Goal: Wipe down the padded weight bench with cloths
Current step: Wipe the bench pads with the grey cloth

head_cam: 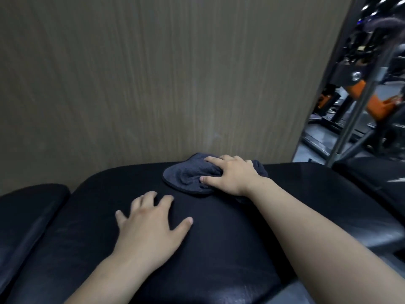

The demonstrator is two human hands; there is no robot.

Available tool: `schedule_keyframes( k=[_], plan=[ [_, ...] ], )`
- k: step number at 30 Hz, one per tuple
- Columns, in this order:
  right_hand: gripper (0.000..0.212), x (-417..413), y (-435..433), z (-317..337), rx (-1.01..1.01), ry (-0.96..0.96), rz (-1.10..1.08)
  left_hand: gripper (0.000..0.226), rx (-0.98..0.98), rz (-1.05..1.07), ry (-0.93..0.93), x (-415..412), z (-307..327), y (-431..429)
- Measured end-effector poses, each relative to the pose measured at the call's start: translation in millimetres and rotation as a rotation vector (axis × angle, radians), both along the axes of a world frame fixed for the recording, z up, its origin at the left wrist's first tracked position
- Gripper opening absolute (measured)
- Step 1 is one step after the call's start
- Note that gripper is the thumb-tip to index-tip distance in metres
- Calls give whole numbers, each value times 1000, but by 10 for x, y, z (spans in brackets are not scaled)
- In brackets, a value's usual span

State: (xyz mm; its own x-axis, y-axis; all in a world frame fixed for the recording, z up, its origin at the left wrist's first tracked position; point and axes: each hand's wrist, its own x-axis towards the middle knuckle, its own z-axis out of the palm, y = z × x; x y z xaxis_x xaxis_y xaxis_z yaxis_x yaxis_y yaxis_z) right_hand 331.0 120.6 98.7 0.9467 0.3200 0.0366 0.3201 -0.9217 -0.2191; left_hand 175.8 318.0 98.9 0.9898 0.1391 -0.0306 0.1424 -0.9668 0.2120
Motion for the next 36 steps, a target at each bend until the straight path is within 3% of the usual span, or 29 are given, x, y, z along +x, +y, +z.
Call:
schedule_keyframes(
  k=[18, 26, 29, 36],
  plan=[
    [75, 183, -1491, 67, -71, 18, -186, 91, -4, 18, -6, 42, -39, 40],
    [83, 274, -2248, 90, 11, 88, -404, 84, -35, 3, -2, -7, -20, 40],
    [72, 212, -2250, 93, 5, 69, -402, 80, -46, 10, -18, 8, -27, 41],
    [79, -80, -2333, 43, -29, 23, -407, 75, -59, -70, -46, 80, -1, -315]
  ],
)
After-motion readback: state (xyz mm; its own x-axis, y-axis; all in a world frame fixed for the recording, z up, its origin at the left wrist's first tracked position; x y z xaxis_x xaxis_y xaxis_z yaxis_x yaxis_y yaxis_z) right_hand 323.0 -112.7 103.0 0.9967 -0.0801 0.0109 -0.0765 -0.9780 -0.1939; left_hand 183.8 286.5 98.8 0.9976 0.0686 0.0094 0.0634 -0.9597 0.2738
